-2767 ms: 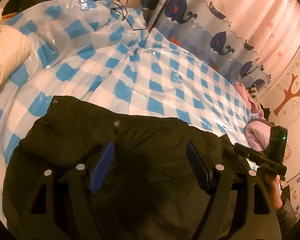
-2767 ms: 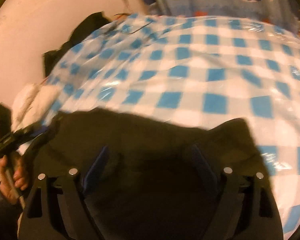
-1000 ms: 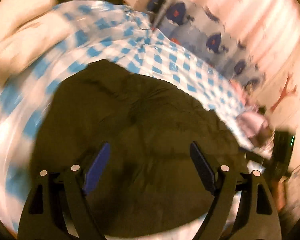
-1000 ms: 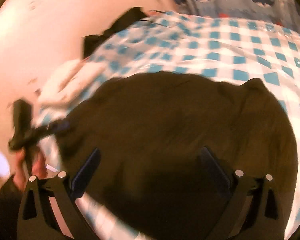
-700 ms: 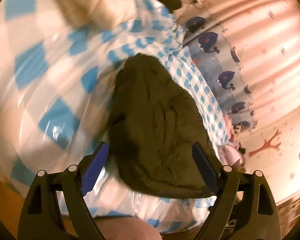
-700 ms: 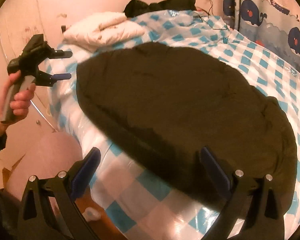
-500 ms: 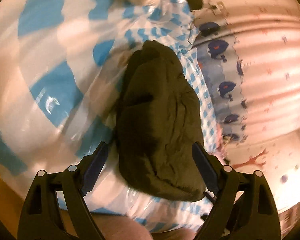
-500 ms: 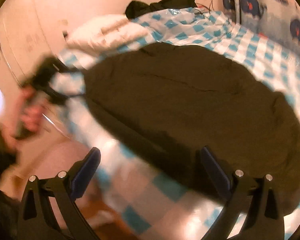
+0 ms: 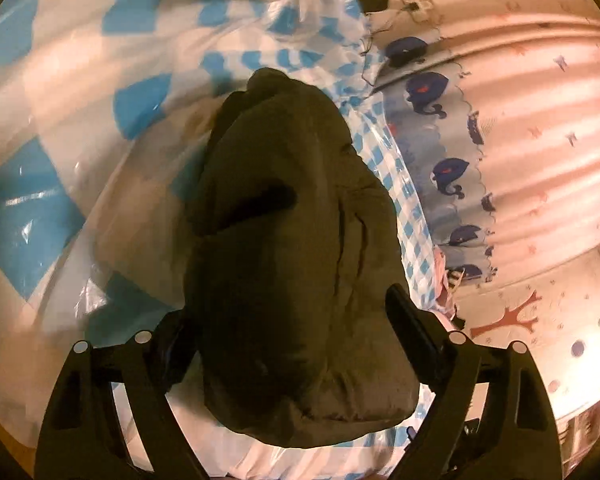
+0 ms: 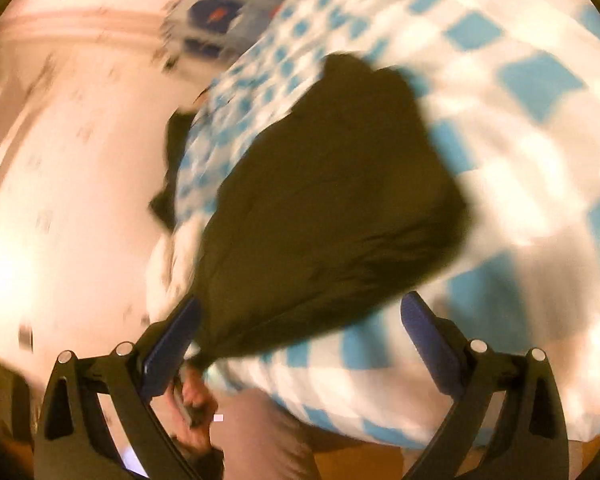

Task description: Fold large clothes

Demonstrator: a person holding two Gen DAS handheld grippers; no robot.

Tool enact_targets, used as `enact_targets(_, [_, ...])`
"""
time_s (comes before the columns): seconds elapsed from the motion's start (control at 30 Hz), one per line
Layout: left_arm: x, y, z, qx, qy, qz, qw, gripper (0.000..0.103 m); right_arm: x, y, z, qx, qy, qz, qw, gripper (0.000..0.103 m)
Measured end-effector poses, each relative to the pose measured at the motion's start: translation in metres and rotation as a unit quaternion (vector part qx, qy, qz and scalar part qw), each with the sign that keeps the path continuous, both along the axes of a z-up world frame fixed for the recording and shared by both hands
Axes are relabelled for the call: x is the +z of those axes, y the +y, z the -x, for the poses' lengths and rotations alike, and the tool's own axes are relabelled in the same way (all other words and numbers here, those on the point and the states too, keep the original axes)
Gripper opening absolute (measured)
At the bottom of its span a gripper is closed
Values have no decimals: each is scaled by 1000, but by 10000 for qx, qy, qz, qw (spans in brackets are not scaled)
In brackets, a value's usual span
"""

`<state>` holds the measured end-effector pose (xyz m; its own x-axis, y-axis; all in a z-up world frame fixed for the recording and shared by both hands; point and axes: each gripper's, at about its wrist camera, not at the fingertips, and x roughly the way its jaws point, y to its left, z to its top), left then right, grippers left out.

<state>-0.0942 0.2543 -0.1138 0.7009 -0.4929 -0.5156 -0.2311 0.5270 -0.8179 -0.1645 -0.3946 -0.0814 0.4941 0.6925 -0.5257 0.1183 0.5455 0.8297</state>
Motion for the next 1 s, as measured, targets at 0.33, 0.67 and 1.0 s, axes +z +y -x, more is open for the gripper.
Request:
enact_targets(0.33, [-15,8,-6,149,192,279,9993,83,-44,-21,-26,-636,328,-778,9944,96])
enact_targets(0.67, [-31,14,-11,217,486,261,9982,50,-63,-24,-60,-648,297,-811,9942,39])
enact_targets(1.0, [17,10,5,-93,-145,280,9995,16,-9,-21,-25,-358,-476,-805,9950,15])
